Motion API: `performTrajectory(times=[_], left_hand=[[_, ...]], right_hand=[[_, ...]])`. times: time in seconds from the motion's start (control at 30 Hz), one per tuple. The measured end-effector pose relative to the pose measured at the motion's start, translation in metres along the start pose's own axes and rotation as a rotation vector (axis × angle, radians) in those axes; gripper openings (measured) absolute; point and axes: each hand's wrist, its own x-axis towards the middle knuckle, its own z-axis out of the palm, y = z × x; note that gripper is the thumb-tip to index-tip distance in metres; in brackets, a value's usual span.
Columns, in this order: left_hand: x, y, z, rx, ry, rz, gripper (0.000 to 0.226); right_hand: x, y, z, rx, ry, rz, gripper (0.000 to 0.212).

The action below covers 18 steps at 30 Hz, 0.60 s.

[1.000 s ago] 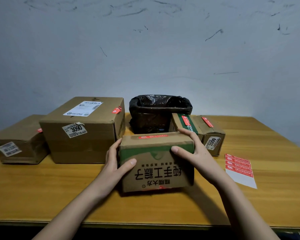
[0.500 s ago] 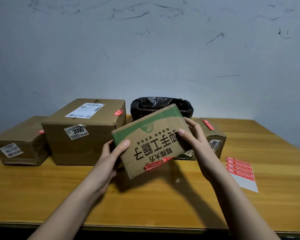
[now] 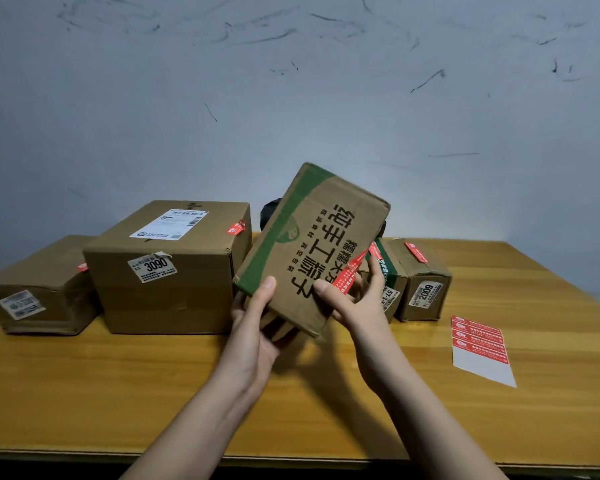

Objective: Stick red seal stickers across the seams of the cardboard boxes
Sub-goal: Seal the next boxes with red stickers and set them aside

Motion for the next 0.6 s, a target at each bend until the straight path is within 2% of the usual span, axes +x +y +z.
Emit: performTrajectory(times=[0.1, 0.17, 0.27, 0.37, 0.43, 0.5, 0.6], left_hand=[[-0.004, 0.004, -0.003, 0.089, -0.036, 0.027, 0.095], [-0.013, 0.012, 0.002, 0.243, 0.019, 0.112, 0.107], [-0.028, 0.023, 0.01, 0.557, 0.086, 0.414, 0.11], [-0.029, 0.045, 0.015, 0.851, 0.013, 0.727, 0.1], [-0.021, 0.066, 0.019, 1.031, -0.037, 0.859, 0.093], [-0.012, 0.087, 0.024, 1.222, -0.1, 0.903, 0.091], [0.0, 0.108, 0.026, 1.36, -0.255, 0.757, 0.092]], right_hand=[[0.003, -0.01, -0.01, -0.101, 0.022, -0.025, 0.111], [0.006, -0.018, -0.021, -0.191, 0.005, -0.045, 0.111], [0.011, -0.028, -0.035, -0.347, -0.07, -0.064, 0.112], [0.013, -0.033, -0.039, -0.477, -0.162, -0.08, 0.113], [0.013, -0.034, -0.038, -0.593, -0.22, -0.102, 0.106], [0.012, -0.036, -0.036, -0.7, -0.274, -0.139, 0.103], [0.009, -0.042, -0.035, -0.818, -0.353, -0.182, 0.103]])
